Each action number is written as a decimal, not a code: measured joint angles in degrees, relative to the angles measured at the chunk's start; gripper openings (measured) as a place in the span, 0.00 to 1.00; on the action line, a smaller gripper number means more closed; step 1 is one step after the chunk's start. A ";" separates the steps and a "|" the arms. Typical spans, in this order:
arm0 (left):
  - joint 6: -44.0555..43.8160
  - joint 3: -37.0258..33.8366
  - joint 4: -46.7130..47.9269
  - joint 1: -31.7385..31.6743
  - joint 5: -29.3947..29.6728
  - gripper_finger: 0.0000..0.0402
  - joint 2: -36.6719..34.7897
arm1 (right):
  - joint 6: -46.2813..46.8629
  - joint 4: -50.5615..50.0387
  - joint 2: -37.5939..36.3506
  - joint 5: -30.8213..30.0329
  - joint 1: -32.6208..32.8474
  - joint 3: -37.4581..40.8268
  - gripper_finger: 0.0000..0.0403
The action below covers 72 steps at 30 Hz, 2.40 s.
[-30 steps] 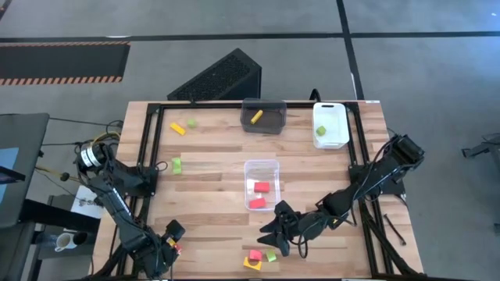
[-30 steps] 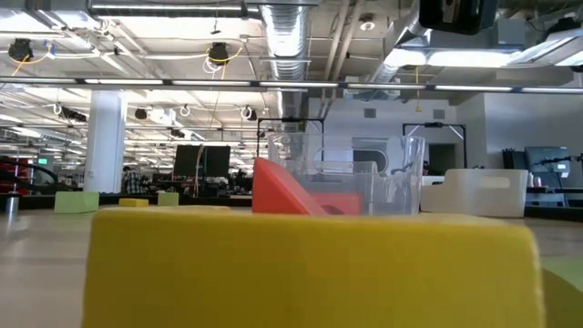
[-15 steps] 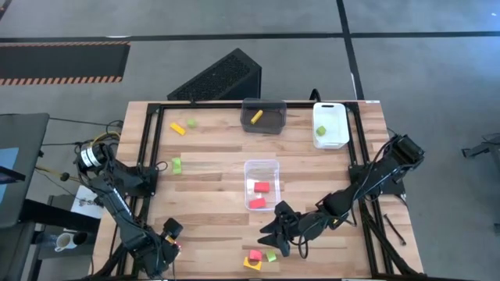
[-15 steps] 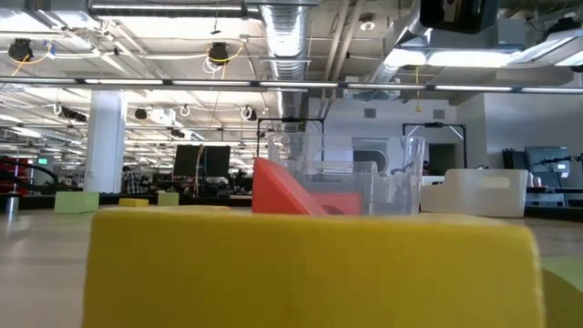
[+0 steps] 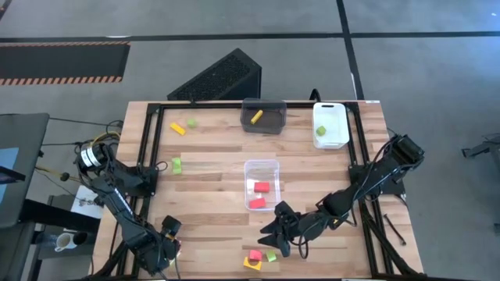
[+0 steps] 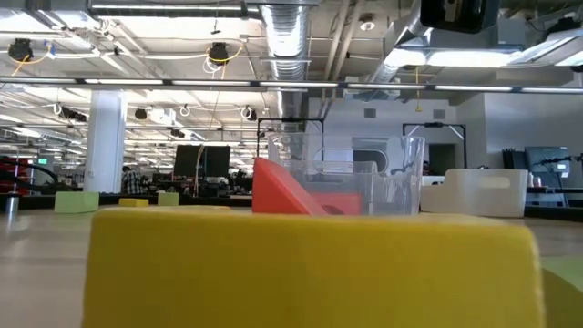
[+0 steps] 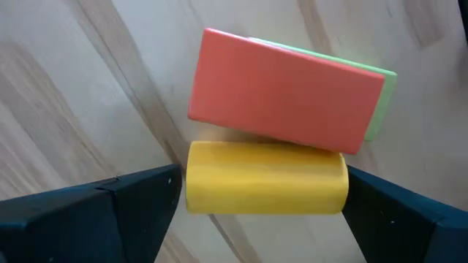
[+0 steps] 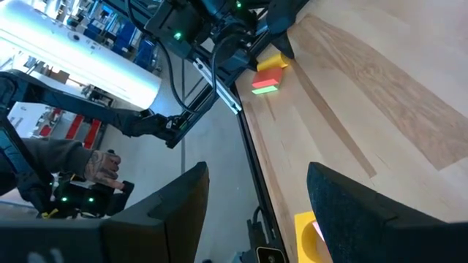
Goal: Sort & place blocks by color
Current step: Put the yellow block into the black bin
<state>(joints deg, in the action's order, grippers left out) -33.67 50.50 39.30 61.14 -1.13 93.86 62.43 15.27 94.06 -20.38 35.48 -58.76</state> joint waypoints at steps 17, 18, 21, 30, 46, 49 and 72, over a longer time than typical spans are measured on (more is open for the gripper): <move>1.68 0.04 -3.27 0.00 0.50 0.76 0.00 | -0.04 -0.20 -0.02 -0.02 0.00 0.00 0.63; 1.68 0.04 -3.27 0.00 0.50 0.73 0.00 | -0.04 -0.20 -0.02 -0.02 0.00 0.00 0.63; 1.70 0.07 -3.28 0.00 0.50 0.68 -0.04 | -0.04 -0.22 -0.02 -0.02 0.00 -0.01 0.63; 1.58 0.20 0.34 -0.07 0.06 0.66 -0.14 | -0.04 -0.24 -0.02 -0.02 0.00 0.00 0.63; -1.50 0.02 19.08 -8.33 14.90 0.65 -12.87 | -0.01 -0.66 -0.44 -0.55 0.00 -0.01 0.63; -1.52 0.04 17.76 -12.81 19.55 0.65 -17.84 | 0.05 -1.18 -0.48 -0.70 -0.35 -0.02 0.63; 23.44 0.07 -35.04 -64.55 17.50 0.65 -25.30 | -2.55 -30.64 -15.28 -12.66 -1.88 -0.02 0.63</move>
<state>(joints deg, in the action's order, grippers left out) -10.24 50.57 4.26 -3.40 16.37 68.57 59.89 -15.37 78.78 -33.04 33.60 -58.78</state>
